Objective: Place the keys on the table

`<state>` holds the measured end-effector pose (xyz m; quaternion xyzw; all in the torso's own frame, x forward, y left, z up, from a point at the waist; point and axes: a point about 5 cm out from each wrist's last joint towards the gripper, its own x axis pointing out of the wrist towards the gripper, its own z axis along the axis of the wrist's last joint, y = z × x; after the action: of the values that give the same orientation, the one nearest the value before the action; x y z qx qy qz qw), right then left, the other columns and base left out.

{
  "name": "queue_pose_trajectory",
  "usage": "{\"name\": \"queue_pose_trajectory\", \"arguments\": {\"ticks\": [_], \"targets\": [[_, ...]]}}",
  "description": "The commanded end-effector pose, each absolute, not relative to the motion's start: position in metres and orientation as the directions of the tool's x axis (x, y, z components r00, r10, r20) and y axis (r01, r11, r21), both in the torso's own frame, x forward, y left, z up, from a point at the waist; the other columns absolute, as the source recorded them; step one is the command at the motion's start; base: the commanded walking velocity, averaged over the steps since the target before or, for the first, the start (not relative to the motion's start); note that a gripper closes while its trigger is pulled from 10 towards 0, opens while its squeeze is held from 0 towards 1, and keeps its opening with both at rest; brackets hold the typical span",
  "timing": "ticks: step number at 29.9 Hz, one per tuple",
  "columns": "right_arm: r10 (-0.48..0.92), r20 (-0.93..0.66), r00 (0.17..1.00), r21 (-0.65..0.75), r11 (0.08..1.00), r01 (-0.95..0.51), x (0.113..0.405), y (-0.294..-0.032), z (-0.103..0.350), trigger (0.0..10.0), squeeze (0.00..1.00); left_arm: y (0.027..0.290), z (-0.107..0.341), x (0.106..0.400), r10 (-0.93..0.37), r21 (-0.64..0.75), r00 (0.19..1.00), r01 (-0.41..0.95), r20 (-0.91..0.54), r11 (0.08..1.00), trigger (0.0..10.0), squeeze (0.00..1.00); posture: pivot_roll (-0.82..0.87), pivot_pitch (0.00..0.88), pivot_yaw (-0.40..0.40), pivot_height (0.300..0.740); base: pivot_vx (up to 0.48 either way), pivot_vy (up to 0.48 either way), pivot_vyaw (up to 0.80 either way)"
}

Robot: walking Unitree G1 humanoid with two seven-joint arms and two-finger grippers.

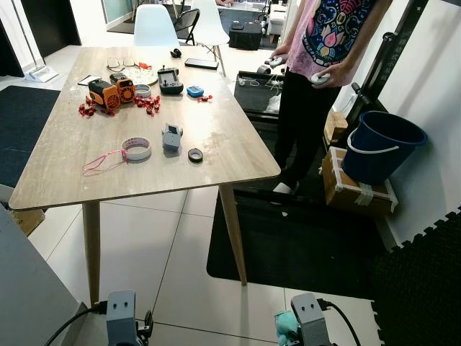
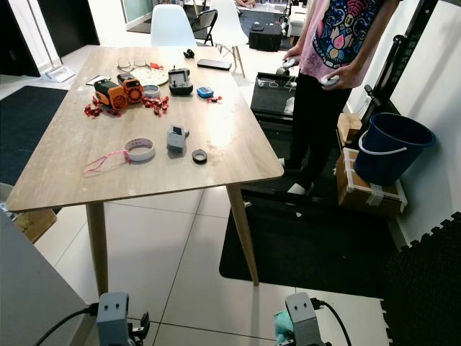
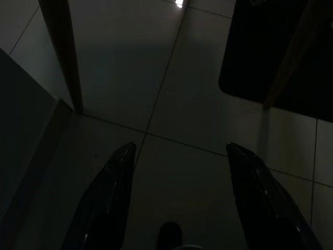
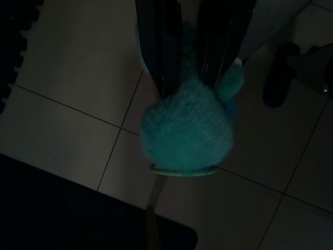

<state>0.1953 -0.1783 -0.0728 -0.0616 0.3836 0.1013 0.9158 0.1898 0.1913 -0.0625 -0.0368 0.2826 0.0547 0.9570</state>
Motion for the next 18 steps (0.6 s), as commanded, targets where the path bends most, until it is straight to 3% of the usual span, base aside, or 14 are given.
{"name": "queue_pose_trajectory", "arguments": {"ticks": [1,18], "targets": [[0.123,-0.726,0.677,-0.045,0.973,-0.225,0.1926,-0.183,-0.0741,10.0,0.0,0.1869,-0.065,0.1866,0.085,-0.05,0.83,-0.135,-0.552,0.99,10.0,0.0,0.05,0.049,-0.061,0.74,0.0,0.0,0.0],[0.127,-0.725,0.677,-0.041,0.973,-0.226,0.1938,-0.1812,-0.0737,10.0,0.0,0.1864,-0.0646,0.1868,0.087,-0.062,0.832,-0.144,-0.547,0.988,10.0,0.0,0.04,0.058,-0.063,0.74,0.0,0.0,0.0]]}}
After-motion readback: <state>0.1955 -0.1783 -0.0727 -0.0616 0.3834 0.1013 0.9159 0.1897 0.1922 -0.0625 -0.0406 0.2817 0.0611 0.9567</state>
